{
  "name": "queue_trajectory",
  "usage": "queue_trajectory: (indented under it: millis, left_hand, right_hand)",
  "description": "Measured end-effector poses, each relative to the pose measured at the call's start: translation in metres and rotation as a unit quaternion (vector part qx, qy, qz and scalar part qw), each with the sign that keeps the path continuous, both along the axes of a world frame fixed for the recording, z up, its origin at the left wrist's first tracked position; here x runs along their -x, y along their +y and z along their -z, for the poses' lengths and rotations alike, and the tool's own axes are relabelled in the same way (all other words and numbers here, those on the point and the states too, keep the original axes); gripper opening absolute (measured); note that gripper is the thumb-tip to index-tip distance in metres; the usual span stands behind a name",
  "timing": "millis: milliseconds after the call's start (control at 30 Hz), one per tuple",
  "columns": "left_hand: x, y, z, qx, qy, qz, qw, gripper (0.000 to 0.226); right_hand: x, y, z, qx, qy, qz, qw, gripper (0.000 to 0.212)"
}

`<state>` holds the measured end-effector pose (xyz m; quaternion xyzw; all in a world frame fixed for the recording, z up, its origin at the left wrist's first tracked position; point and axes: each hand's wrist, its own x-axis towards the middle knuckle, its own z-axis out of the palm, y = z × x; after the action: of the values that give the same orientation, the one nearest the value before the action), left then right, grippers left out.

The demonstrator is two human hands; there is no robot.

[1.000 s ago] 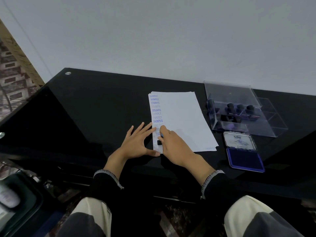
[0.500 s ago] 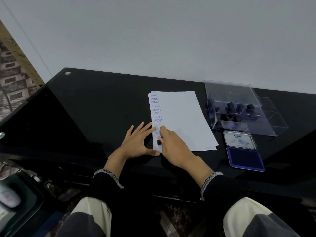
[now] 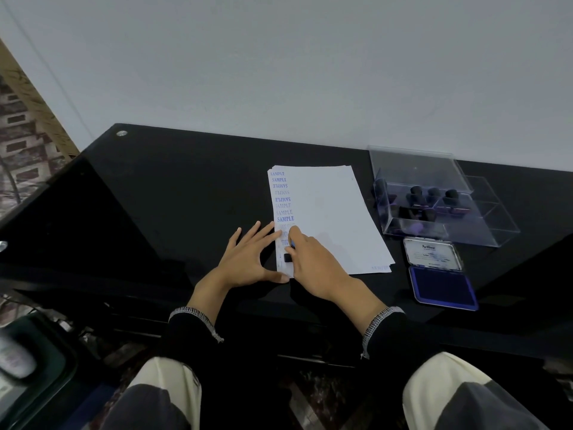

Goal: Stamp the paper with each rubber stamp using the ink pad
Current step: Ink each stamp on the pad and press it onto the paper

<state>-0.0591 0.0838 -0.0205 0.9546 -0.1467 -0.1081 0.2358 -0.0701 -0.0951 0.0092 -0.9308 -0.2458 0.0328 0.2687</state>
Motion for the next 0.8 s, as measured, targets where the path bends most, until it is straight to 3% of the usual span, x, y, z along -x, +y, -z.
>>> queue_trajectory:
  millis: [133, 367, 567, 800]
  left_hand:
    - [-0.001, 0.001, 0.0, -0.001, -0.001, 0.001, 1.0, 0.121]
    - [0.0, 0.0, -0.001, 0.006, 0.004, -0.001, 1.0, 0.12]
    - [-0.001, 0.001, 0.0, 0.001, 0.003, -0.001, 1.0, 0.12]
    - [0.001, 0.001, -0.001, 0.011, 0.002, -0.003, 1.0, 0.118]
  right_hand:
    - [-0.006, -0.001, -0.004, -0.012, 0.028, -0.009, 0.999, 0.015]
    - [0.008, 0.0, 0.007, 0.014, -0.036, 0.018, 0.999, 0.004]
    - [-0.006, 0.0, -0.001, -0.002, 0.013, 0.01, 1.0, 0.006]
    - [0.011, 0.001, 0.005, 0.011, -0.053, 0.022, 0.998, 0.011]
